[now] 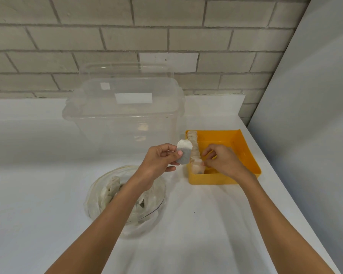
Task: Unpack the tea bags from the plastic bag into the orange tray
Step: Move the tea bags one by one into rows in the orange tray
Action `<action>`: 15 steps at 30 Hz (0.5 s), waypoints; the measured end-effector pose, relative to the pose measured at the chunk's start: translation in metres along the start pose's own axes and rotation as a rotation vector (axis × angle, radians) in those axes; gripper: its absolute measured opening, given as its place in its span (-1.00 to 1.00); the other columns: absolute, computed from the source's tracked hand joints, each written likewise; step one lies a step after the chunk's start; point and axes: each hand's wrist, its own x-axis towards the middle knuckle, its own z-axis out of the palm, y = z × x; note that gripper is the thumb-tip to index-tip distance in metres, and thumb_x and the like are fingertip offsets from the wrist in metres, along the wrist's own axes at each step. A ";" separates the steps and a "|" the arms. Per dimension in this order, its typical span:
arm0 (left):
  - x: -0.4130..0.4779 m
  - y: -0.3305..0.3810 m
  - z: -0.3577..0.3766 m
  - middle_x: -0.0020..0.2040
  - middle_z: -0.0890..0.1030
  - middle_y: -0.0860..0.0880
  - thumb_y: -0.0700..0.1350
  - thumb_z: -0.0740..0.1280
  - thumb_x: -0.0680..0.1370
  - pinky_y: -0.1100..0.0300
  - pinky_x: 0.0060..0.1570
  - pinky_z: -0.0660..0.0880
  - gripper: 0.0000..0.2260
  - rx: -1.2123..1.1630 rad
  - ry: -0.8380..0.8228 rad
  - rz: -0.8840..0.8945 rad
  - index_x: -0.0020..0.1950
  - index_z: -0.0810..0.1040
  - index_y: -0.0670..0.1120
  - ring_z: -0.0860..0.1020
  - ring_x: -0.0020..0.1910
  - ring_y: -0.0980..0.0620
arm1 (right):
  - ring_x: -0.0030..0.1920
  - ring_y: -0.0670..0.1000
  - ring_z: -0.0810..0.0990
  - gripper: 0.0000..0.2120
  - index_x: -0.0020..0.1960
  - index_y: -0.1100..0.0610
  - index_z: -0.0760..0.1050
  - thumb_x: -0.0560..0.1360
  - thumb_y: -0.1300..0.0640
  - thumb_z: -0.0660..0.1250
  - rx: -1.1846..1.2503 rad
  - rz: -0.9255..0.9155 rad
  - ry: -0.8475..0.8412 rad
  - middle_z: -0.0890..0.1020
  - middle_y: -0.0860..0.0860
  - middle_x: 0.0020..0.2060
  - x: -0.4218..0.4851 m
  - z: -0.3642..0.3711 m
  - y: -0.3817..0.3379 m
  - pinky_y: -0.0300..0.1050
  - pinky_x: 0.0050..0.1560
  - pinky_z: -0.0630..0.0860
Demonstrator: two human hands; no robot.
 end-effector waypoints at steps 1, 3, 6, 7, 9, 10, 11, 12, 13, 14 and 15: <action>0.001 0.000 0.001 -0.27 0.64 0.03 -0.13 0.40 0.52 0.30 -0.23 0.57 -0.96 0.001 -0.005 0.000 -0.12 0.60 -0.07 0.61 -0.26 0.13 | -0.19 -0.10 0.58 -0.86 -0.05 0.10 0.58 0.42 0.21 0.46 0.020 -0.008 0.022 0.63 -0.01 -0.22 0.000 -0.003 0.000 -0.42 -0.30 0.41; 0.002 0.000 0.003 -0.25 0.64 0.00 -0.14 0.39 0.53 0.30 -0.23 0.56 -0.96 0.000 -0.016 0.002 -0.11 0.61 -0.07 0.61 -0.25 0.11 | -0.19 -0.07 0.63 -0.93 -0.05 0.10 0.59 0.47 0.15 0.43 0.140 -0.017 0.061 0.67 0.02 -0.19 -0.002 -0.009 -0.005 -0.39 -0.25 0.44; 0.004 0.002 0.009 -0.22 0.63 -0.04 -0.15 0.37 0.54 0.29 -0.23 0.55 -0.96 -0.015 -0.036 0.009 -0.10 0.60 -0.09 0.60 -0.25 0.10 | -0.22 -0.04 0.65 -0.85 0.02 0.10 0.60 0.52 0.04 0.37 0.427 -0.029 0.024 0.68 0.05 -0.14 -0.010 -0.018 -0.022 -0.27 -0.23 0.49; 0.005 0.002 0.012 -0.20 0.63 -0.05 -0.15 0.37 0.54 0.29 -0.22 0.55 -0.95 -0.014 -0.044 0.012 -0.09 0.59 -0.10 0.60 -0.24 0.09 | -0.23 -0.04 0.64 -0.83 0.04 0.09 0.60 0.52 0.03 0.36 0.467 -0.038 0.001 0.68 0.05 -0.13 -0.012 -0.020 -0.027 -0.26 -0.24 0.49; 0.006 0.003 0.017 -0.17 0.64 -0.07 -0.14 0.36 0.55 0.28 -0.21 0.55 -0.94 0.000 -0.061 0.021 -0.05 0.59 -0.12 0.61 -0.20 0.07 | -0.26 -0.06 0.61 -0.84 0.05 0.10 0.61 0.51 0.07 0.38 0.465 -0.071 -0.025 0.68 0.04 -0.15 -0.014 -0.023 -0.033 -0.32 -0.27 0.49; 0.006 0.003 0.019 -0.17 0.64 -0.06 -0.14 0.37 0.55 0.28 -0.20 0.55 -0.95 0.010 -0.068 0.026 -0.05 0.59 -0.11 0.60 -0.20 0.07 | -0.28 -0.07 0.60 -0.88 0.02 0.11 0.62 0.51 0.11 0.39 0.443 -0.091 -0.025 0.67 0.05 -0.18 -0.014 -0.023 -0.033 -0.37 -0.29 0.47; 0.007 0.002 0.020 -0.18 0.64 -0.03 -0.14 0.37 0.54 0.28 -0.20 0.54 -0.96 0.028 -0.067 0.032 -0.05 0.60 -0.10 0.60 -0.20 0.09 | -0.30 -0.08 0.59 -0.92 -0.02 0.12 0.62 0.51 0.15 0.39 0.418 -0.104 -0.019 0.67 0.05 -0.21 -0.013 -0.023 -0.033 -0.40 -0.30 0.45; 0.008 0.002 0.022 -0.19 0.63 0.00 -0.15 0.38 0.54 0.27 -0.18 0.54 -0.96 0.054 -0.060 0.038 -0.04 0.61 -0.09 0.60 -0.20 0.10 | -0.31 -0.08 0.58 -0.95 -0.05 0.13 0.62 0.51 0.18 0.39 0.393 -0.108 -0.011 0.66 0.06 -0.23 -0.013 -0.024 -0.030 -0.42 -0.32 0.43; 0.009 0.001 0.022 -0.19 0.63 0.02 -0.15 0.39 0.53 0.25 -0.16 0.53 -0.95 0.081 -0.044 0.041 -0.02 0.62 -0.08 0.60 -0.19 0.12 | -0.31 -0.09 0.58 -0.94 -0.06 0.14 0.63 0.51 0.20 0.38 0.368 -0.105 -0.006 0.66 0.07 -0.24 -0.012 -0.024 -0.027 -0.44 -0.33 0.42; 0.009 0.000 0.022 -0.19 0.62 0.04 -0.15 0.40 0.52 0.23 -0.13 0.53 -0.92 0.102 -0.025 0.041 0.00 0.63 -0.07 0.60 -0.17 0.13 | -0.31 -0.09 0.58 -0.94 -0.05 0.16 0.63 0.51 0.21 0.38 0.340 -0.095 -0.010 0.67 0.09 -0.24 -0.012 -0.025 -0.024 -0.45 -0.34 0.41; 0.010 -0.001 0.021 -0.18 0.62 0.04 -0.14 0.41 0.52 0.21 -0.11 0.52 -0.91 0.115 -0.006 0.038 0.01 0.64 -0.06 0.59 -0.15 0.12 | -0.31 -0.08 0.59 -0.93 -0.04 0.18 0.62 0.51 0.21 0.38 0.312 -0.081 -0.026 0.68 0.11 -0.23 -0.011 -0.025 -0.020 -0.46 -0.35 0.40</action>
